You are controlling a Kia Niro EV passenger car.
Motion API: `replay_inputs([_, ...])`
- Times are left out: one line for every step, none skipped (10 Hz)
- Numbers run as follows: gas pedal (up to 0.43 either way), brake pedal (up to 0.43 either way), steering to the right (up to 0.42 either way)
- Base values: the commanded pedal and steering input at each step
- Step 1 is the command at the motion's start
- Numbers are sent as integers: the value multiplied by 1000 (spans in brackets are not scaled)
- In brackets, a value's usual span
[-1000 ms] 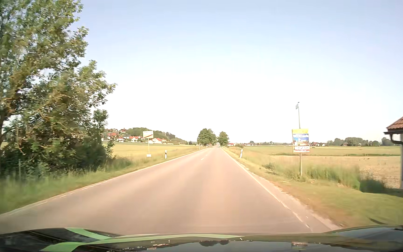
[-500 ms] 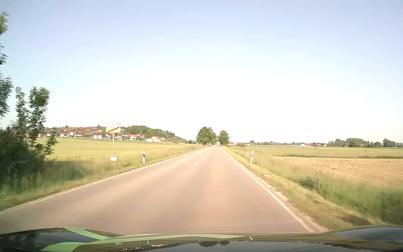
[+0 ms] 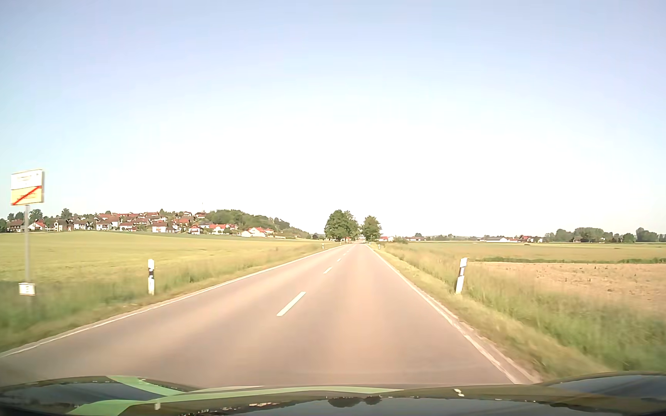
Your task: Follow the waypoints while adhering to traffic rules and regulations
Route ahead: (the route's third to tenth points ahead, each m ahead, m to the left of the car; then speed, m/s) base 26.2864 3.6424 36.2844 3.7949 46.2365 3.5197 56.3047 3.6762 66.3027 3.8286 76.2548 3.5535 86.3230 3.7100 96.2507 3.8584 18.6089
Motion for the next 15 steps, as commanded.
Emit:
replay_inputs([248,0,-4])
replay_inputs([248,0,-4])
replay_inputs([248,0,-3])
replay_inputs([248,0,-3])
replay_inputs([248,0,-3])
replay_inputs([248,0,-3])
replay_inputs([240,0,-3])
replay_inputs([189,0,-3])
replay_inputs([177,0,-3])
replay_inputs([177,0,-3])
replay_inputs([177,0,-3])
replay_inputs([189,0,-3])
replay_inputs([189,0,-3])
replay_inputs([197,0,-3])
replay_inputs([220,0,-3])
